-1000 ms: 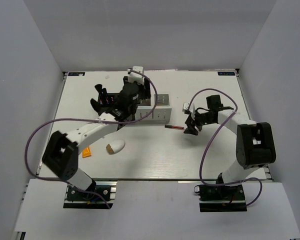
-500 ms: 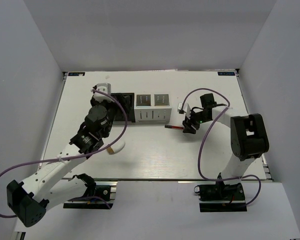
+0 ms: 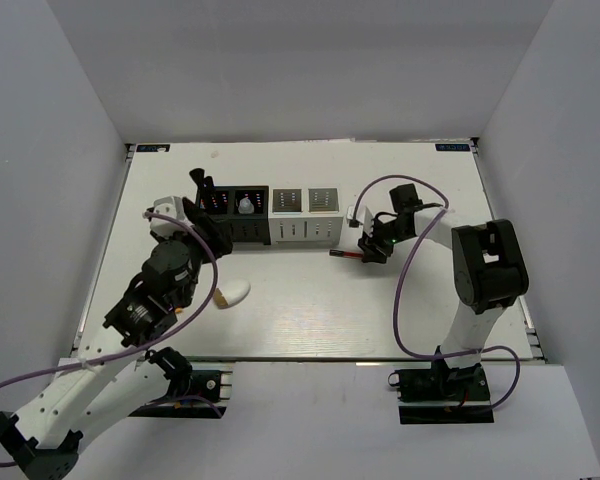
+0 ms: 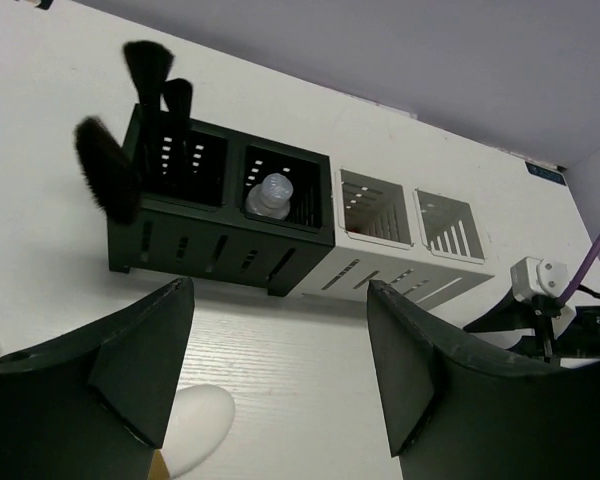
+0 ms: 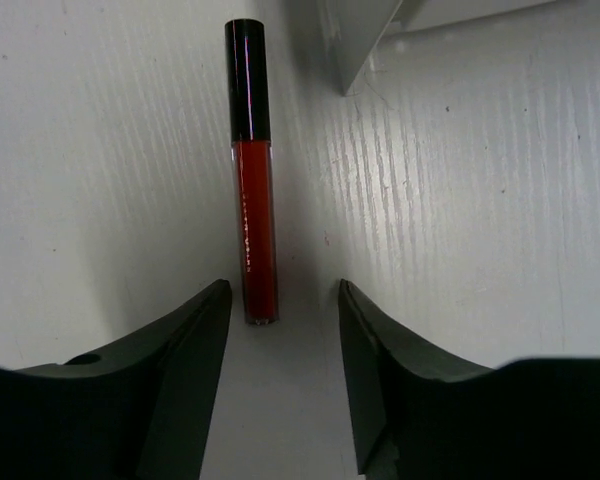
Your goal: Organize the makeup
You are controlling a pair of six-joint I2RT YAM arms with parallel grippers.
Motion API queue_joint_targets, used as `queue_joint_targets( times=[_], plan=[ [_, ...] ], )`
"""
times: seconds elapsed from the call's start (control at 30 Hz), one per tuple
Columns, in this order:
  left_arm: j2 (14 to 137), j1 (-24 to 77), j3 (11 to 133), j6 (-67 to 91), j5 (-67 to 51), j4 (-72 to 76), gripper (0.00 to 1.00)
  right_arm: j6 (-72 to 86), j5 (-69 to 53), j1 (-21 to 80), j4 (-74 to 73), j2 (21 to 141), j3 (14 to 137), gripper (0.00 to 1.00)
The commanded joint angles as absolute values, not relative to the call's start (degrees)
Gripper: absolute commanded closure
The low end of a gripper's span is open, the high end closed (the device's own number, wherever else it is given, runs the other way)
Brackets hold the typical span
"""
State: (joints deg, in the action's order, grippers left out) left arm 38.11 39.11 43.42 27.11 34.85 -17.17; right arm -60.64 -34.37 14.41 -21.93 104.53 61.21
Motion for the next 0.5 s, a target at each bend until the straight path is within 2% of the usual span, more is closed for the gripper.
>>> queue_joint_targets(
  times=[0.0,0.07,0.17,0.3,0.47],
  plan=[
    [35.7,39.2,42.5,30.7,38.0,-22.9,0.20,-61.3,-32.5,15.4,-21.6,106.4,63.0,0.49],
    [35.0,39.2,42.5,31.4,38.6,-24.7,0.20,-61.8,-32.3,15.7,-22.4,106.7,63.3,0.53],
    [34.2,39.2,42.4,32.3,39.3,-26.4,0.20,-63.4,-32.1,16.0,-23.8,106.7,62.8,0.64],
    [33.1,39.2,41.7,34.3,40.4,-28.1,0.20,-67.0,-32.1,15.9,-26.6,105.9,62.1,0.84],
    [32.3,39.2,40.4,37.2,41.5,-31.6,0.20,-70.5,-32.5,15.6,-31.1,102.7,61.1,0.97]
  ],
)
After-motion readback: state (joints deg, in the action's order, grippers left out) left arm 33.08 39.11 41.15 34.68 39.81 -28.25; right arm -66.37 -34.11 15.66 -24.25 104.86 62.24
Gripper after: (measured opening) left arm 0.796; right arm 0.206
